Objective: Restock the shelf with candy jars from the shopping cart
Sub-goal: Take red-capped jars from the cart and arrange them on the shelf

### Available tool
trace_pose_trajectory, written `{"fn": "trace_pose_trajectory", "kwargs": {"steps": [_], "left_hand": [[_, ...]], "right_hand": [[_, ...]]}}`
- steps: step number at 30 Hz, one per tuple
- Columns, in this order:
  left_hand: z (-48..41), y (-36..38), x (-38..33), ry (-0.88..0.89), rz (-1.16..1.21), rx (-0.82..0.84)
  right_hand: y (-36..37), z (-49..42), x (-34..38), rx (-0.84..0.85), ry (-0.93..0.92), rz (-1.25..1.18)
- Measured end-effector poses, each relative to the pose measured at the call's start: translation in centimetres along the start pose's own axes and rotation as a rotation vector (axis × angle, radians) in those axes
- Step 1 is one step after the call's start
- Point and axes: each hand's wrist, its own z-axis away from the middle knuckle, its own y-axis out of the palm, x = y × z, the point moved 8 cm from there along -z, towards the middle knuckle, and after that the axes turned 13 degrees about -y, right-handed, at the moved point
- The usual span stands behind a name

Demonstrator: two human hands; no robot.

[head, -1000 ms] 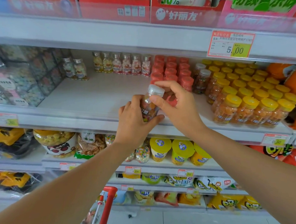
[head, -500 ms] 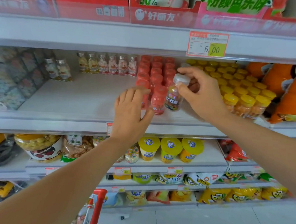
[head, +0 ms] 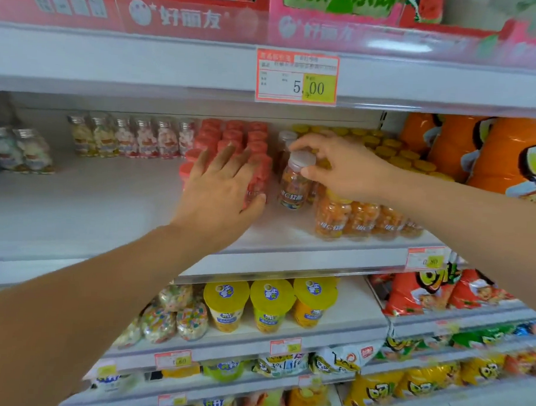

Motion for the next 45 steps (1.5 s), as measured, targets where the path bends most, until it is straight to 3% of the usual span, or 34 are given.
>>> {"fn": "trace_pose_trajectory", "kwargs": {"steps": [9, 18, 23, 31, 40, 45], "left_hand": [[-1.4, -0.5, 1.3, -0.013, 0.035, -0.084], [-3.8, 1.2, 0.4, 0.075, 0.013, 0.121], [-3.6, 1.1, 0.5, 0.05, 0.016, 0.096], [-3.6, 1.3, 0.4, 0.035, -0.014, 0.1], [-3.1, 0.4, -0.4, 0.042, -0.001, 0.068], [-1.6, -2.4, -0.5, 0.047, 0.073, -0.077]], "right_hand": [[2.3, -1.9, -2.4, 0.101, 0.009, 0.009], [1.6, -3.0, -3.6, -0.024, 0.142, 0.085], [1.1, -3.9, -3.6, -0.058, 0.146, 0.247], [1.9, -4.4, -4.6, -0.092, 0.154, 0.107], [1.1, -3.0, -3.3, -0.192, 0.057, 0.017], [0.2, -0.9, 0.1, -0.338, -0.081, 0.037]]}}
